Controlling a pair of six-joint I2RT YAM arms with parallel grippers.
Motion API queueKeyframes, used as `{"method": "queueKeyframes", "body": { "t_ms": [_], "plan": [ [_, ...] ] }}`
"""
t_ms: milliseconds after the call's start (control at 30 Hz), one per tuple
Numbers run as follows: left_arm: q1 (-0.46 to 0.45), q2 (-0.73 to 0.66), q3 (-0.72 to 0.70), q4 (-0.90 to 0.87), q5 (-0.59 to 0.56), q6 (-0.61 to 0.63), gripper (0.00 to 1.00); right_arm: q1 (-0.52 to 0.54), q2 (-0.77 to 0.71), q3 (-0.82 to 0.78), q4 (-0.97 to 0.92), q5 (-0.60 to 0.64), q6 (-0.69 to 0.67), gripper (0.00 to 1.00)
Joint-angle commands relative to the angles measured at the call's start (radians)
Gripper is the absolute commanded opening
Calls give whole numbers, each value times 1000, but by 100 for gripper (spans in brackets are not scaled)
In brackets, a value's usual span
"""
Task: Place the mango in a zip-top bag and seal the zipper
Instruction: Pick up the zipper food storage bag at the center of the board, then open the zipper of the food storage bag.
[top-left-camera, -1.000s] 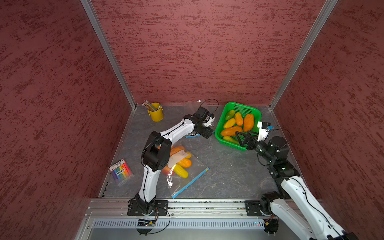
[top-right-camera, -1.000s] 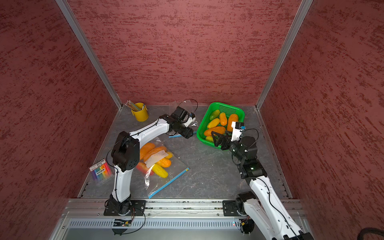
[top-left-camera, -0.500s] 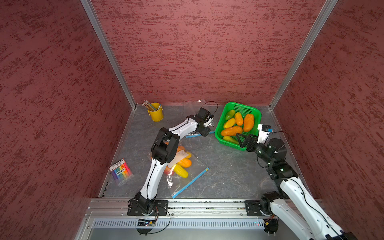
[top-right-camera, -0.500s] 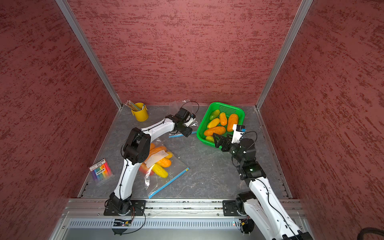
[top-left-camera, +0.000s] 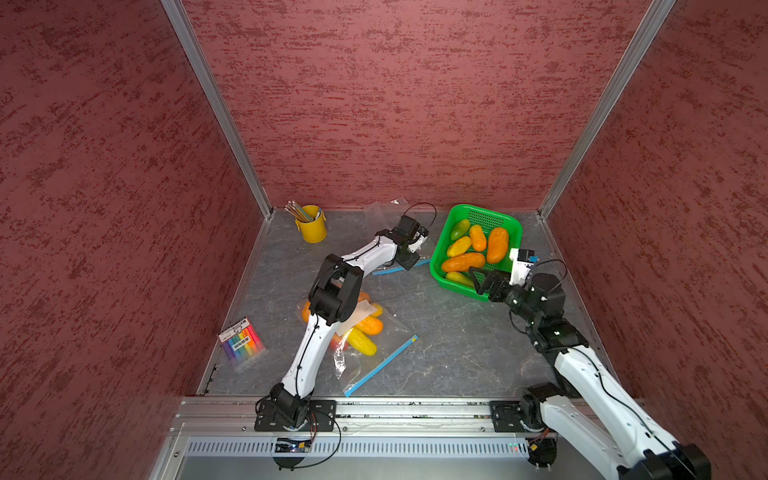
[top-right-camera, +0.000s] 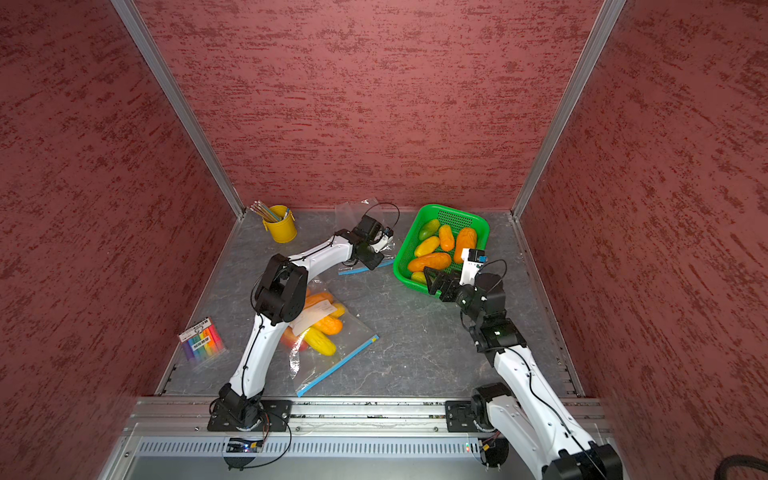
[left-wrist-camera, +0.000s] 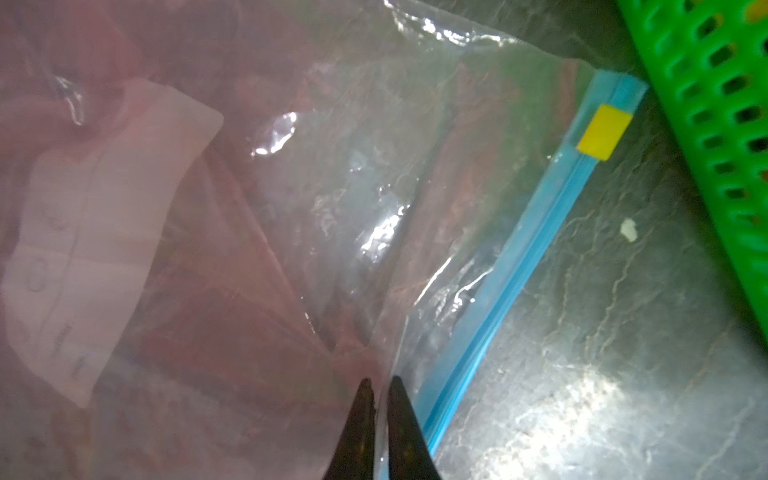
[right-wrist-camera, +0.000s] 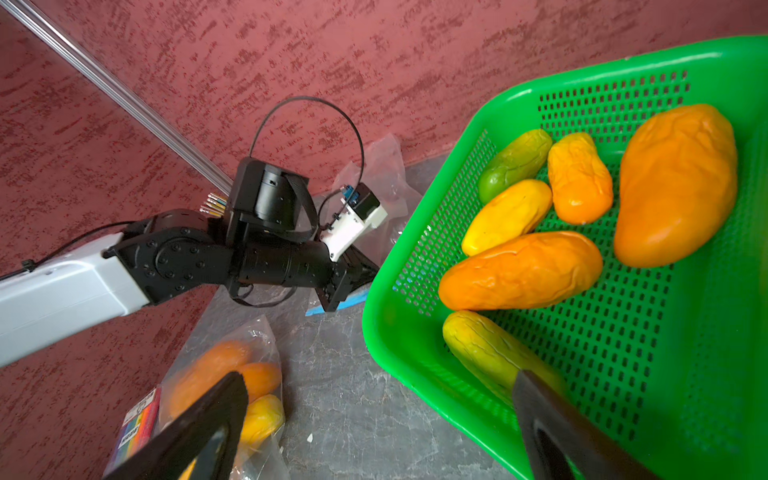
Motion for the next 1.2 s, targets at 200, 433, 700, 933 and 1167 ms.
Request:
{"method": "queueKeyframes", "body": {
  "t_ms": [200, 433, 700, 933, 1167],
  "plan": [
    [40, -67, 40, -23, 71, -57, 0, -5, 12, -14, 57, 1, 53, 99],
    [120, -311, -28, -49, 284, -310, 0, 4, 105, -61, 325, -170, 256, 88],
    [160, -602, -228, -6, 399, -552, 0, 158, 295, 75, 453, -151, 304, 84],
    [91, -749, -408, 88, 383, -654, 0, 260, 440, 236, 428, -95, 276, 84],
    [54, -822, -526, 164, 385, -712, 0, 262, 519, 299, 377, -115, 243, 75]
  ]
}}
